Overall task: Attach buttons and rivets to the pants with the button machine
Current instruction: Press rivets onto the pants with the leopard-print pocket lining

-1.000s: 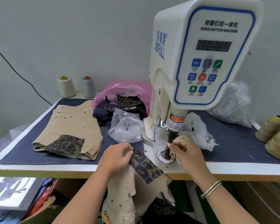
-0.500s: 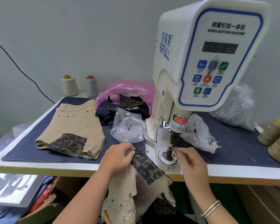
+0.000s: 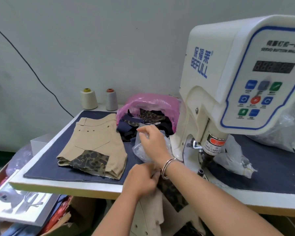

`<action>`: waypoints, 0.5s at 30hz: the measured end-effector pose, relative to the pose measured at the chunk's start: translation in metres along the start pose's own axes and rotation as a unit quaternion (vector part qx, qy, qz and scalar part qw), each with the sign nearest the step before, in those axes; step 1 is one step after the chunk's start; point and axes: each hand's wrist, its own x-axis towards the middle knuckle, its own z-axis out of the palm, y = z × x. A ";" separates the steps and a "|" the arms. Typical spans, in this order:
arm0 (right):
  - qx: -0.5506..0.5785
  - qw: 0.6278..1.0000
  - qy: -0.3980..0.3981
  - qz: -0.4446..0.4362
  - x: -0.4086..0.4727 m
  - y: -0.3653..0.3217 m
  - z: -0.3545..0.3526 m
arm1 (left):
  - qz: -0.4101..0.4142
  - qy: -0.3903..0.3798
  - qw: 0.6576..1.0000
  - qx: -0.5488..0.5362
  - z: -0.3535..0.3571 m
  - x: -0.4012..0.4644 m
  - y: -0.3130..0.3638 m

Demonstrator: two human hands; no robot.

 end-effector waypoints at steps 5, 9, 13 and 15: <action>-0.131 0.987 0.021 0.086 0.082 0.022 0.001 | 0.036 0.007 0.999 0.001 0.002 0.000 -0.001; -0.319 0.939 -0.020 0.130 0.126 0.051 -0.004 | 0.039 -0.003 0.999 -0.013 0.002 0.001 -0.001; -0.424 0.891 -0.090 0.134 0.143 0.075 -0.002 | 0.027 0.003 0.999 -0.027 0.004 0.002 -0.003; -0.436 0.883 -0.109 0.135 0.147 0.084 0.001 | 0.016 0.011 0.999 -0.031 0.004 0.002 -0.004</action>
